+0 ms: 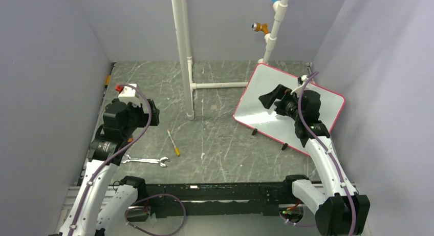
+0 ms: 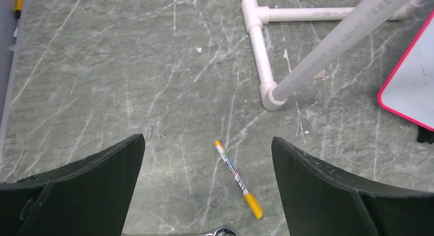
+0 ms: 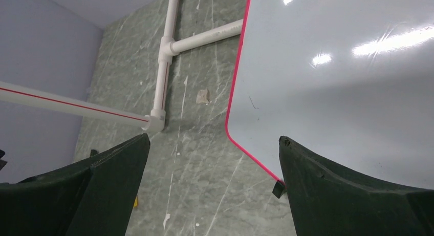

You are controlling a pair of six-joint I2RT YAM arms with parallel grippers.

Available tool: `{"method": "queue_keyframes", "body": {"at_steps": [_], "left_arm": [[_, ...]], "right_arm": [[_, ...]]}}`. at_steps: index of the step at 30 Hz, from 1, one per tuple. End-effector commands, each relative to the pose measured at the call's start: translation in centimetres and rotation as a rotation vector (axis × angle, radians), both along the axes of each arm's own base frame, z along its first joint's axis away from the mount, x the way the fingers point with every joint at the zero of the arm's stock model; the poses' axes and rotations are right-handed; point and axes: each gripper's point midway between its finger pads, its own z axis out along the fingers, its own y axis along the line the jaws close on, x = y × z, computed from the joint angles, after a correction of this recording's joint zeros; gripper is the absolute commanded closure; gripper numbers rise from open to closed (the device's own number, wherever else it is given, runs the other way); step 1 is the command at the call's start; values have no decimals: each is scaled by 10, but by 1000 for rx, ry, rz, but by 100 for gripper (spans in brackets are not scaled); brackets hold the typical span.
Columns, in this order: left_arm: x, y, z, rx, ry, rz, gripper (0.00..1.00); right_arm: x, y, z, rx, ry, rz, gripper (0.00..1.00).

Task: Write a sentence on the whiteboard
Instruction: Move the whiteboard to the center of the board.

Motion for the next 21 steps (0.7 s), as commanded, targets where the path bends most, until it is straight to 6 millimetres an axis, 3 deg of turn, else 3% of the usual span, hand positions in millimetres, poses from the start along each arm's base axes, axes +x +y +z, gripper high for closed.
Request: {"method": "queue_keyframes", "body": {"at_steps": [1,7,13,21], "left_arm": [[8,8,5,-9,3,69,1],[6,2,-9,-59,88,85,1],[-21,-5,-41,-82,232,83,1],[-36,-39,-72,-148,334,39,13]], "right_arm": [[3,6,35,1,-70,30,0],[1,11,35,-13,-54,60,0],[0,17,30,-48,4,85,0],[1,46,31,-124,12,125,0]]}}
